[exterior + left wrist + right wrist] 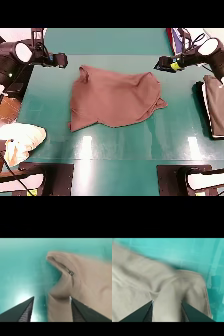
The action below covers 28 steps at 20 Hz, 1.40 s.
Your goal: Fold the shirts.
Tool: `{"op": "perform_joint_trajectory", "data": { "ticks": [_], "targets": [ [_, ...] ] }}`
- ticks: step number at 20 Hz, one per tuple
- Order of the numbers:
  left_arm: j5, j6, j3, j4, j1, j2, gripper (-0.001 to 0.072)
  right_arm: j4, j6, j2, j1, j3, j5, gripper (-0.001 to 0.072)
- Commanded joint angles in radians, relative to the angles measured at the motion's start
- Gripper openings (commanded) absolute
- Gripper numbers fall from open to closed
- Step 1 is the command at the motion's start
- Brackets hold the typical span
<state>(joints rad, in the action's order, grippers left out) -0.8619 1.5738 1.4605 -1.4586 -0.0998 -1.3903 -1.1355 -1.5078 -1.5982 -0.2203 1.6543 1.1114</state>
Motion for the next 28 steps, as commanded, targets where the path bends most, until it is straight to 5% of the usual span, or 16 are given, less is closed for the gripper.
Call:
{"op": "perform_joint_trajectory", "data": {
  "ticks": [1, 3, 6, 16, 22, 23, 24, 25, 27, 28],
  "targets": [
    [-0.207, -0.014, 0.001, 0.023, 0.065, 0.012, 0.0541, 0.018, 0.055, -0.010, 0.032, 0.063, 0.138, 0.0388],
    [-0.336, -0.048, -0.029, 0.047, 0.098, 0.023, 0.0541, 0.019, 0.082, 0.024, 0.057, 0.038, 0.244, 0.0388],
    [-0.353, -0.063, -0.193, 0.098, 0.114, 0.051, 0.0541, 0.021, 0.100, 0.130, 0.067, -0.119, 0.250, 0.0388],
    [-0.062, -0.064, -0.557, 0.359, 0.114, 0.049, 0.0540, 0.147, 0.141, 0.340, 0.068, -0.459, 0.164, 0.0388],
    [-0.080, -0.091, -0.566, 0.421, 0.114, 0.046, 0.0539, 0.150, 0.140, 0.340, 0.068, -0.459, 0.154, 0.0388],
    [-0.082, -0.097, -0.566, 0.424, 0.114, 0.046, 0.0507, 0.150, 0.140, 0.340, 0.068, -0.459, 0.148, 0.0387],
    [-0.087, -0.117, -0.566, 0.426, 0.114, 0.046, 0.0306, 0.150, 0.140, 0.340, 0.068, -0.459, 0.145, 0.0387],
    [-0.088, -0.129, -0.566, 0.427, 0.114, 0.046, 0.0196, 0.150, 0.139, 0.340, 0.068, -0.459, 0.145, 0.0387],
    [-0.061, -0.135, -0.566, 0.426, 0.114, 0.047, 0.0028, 0.146, 0.139, 0.340, 0.068, -0.459, 0.146, 0.0388],
    [-0.052, -0.134, -0.563, 0.425, 0.115, 0.050, 0.0028, 0.138, 0.140, 0.340, 0.073, -0.460, 0.153, 0.0388]
  ]
}}
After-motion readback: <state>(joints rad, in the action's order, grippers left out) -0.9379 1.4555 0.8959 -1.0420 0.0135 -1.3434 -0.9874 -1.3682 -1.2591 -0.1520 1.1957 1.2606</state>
